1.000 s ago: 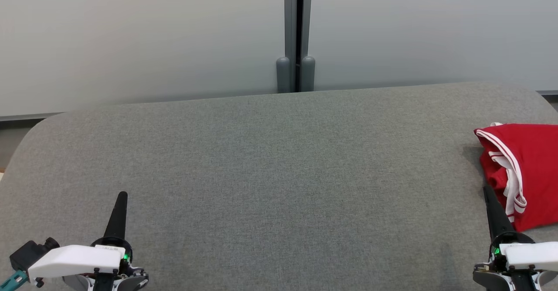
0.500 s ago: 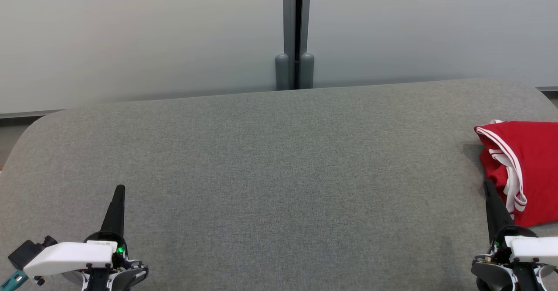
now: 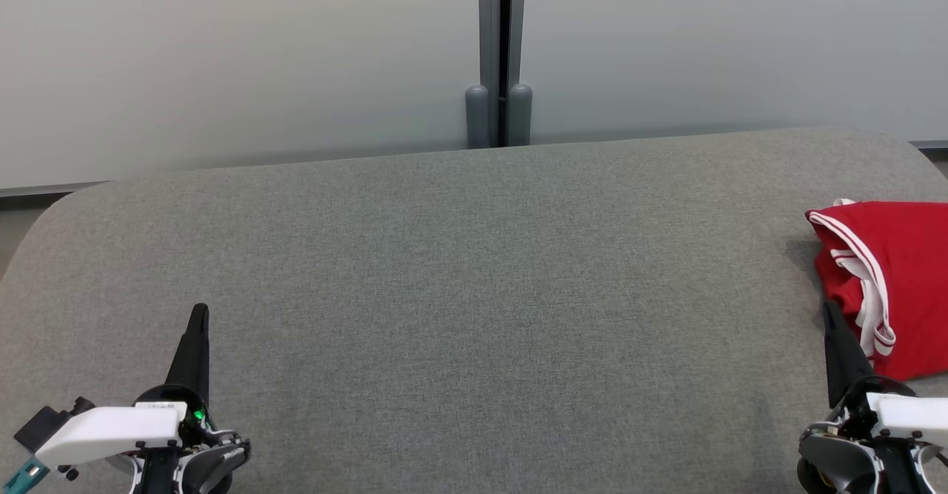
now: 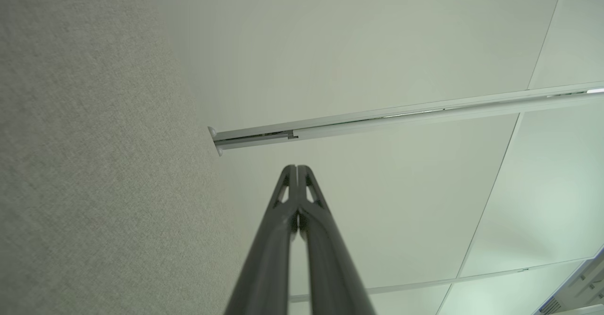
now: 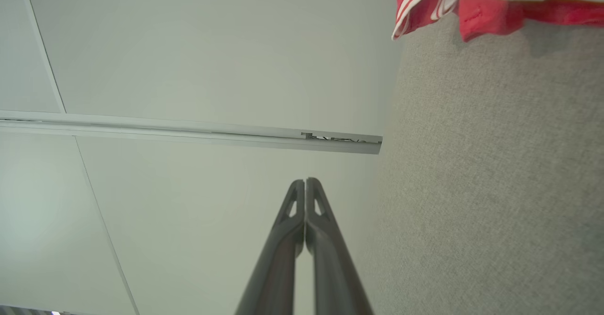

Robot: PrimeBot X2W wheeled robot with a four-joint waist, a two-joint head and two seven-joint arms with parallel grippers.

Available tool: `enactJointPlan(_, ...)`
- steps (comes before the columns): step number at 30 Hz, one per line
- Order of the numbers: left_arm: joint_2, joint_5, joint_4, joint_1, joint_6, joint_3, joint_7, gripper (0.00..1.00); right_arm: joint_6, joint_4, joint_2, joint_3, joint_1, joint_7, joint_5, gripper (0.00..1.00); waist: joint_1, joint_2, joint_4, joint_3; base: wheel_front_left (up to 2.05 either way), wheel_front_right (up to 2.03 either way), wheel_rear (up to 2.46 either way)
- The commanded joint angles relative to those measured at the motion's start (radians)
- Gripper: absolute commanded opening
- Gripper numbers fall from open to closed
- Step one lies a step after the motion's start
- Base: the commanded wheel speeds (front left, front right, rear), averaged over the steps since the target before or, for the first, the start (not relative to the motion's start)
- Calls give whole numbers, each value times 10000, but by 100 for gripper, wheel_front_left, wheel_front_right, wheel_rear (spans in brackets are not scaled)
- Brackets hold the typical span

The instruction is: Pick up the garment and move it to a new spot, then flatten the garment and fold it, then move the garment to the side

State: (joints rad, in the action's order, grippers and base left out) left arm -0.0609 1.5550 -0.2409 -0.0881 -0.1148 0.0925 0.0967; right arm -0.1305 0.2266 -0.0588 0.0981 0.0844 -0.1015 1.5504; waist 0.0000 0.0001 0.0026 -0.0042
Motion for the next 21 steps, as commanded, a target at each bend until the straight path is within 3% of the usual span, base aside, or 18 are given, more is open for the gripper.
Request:
enactJointPlan(1, -19, 169, -9, -208, -106, 92, 50, 0, -4, 55, -19, 48, 181, -40, 197, 0, 0, -1, -4, 10, 0, 0, 0)
enactJointPlan(21, 91, 606, -59, -259, -202, 234, 176, 0, -4, 211, 22, 86, 304, -79, 689, 0, 0, -1, -26, 73, 0, 0, 0)
